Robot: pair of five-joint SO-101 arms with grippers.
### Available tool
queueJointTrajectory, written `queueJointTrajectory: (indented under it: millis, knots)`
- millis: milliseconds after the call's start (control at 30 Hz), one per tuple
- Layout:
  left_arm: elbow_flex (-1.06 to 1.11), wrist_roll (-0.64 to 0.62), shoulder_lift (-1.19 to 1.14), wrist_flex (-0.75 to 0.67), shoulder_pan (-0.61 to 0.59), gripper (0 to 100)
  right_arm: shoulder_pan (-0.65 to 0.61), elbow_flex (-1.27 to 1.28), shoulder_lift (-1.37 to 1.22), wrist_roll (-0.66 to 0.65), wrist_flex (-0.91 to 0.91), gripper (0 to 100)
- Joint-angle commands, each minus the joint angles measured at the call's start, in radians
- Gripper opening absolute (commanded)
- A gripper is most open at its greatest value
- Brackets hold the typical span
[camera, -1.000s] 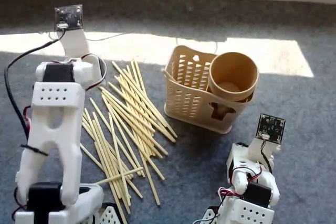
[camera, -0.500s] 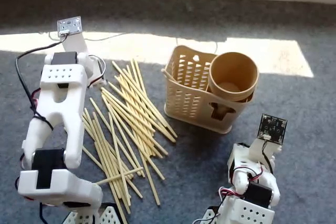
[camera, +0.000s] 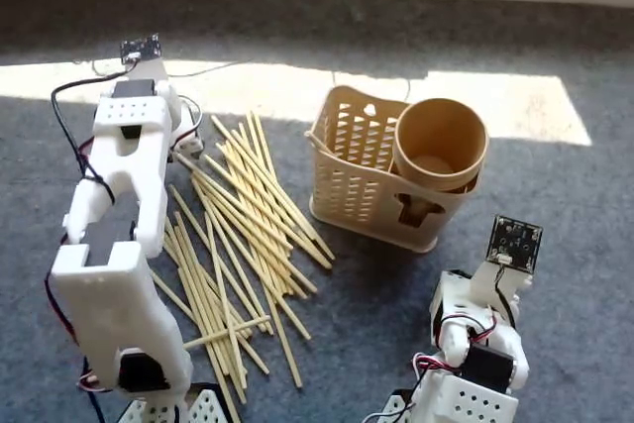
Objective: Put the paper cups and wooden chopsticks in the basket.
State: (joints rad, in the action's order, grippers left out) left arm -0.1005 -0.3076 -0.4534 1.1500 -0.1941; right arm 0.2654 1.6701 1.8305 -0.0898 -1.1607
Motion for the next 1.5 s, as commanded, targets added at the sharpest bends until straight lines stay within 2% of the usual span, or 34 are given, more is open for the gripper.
queueJointTrajectory:
  millis: [0,333,533,900,1000,1167,1467]
  knots:
    - [-0.085,-0.051,-0.019,-0.008,-0.015,15,0.010,0.107,0.005,0.005,0.016,1.9]
    - [-0.186,-0.077,-0.145,0.038,-0.007,15,0.012,0.107,0.005,0.005,0.016,1.9]
    - [-0.277,-0.077,-0.242,0.041,0.045,0,0.013,0.107,0.005,0.005,0.016,1.9]
    - [-0.305,-0.097,-0.260,0.046,0.107,1,0.013,0.107,0.005,0.005,0.016,1.9]
    - [-0.331,-0.143,-0.257,0.095,0.107,1,0.013,0.107,0.005,0.005,0.016,1.9]
    - [-0.360,-0.140,-0.209,0.163,0.107,1,0.013,0.107,0.005,0.005,0.016,1.9]
    - [-0.262,-0.137,-0.088,0.157,0.108,1,0.013,0.107,0.005,0.005,0.016,1.9]
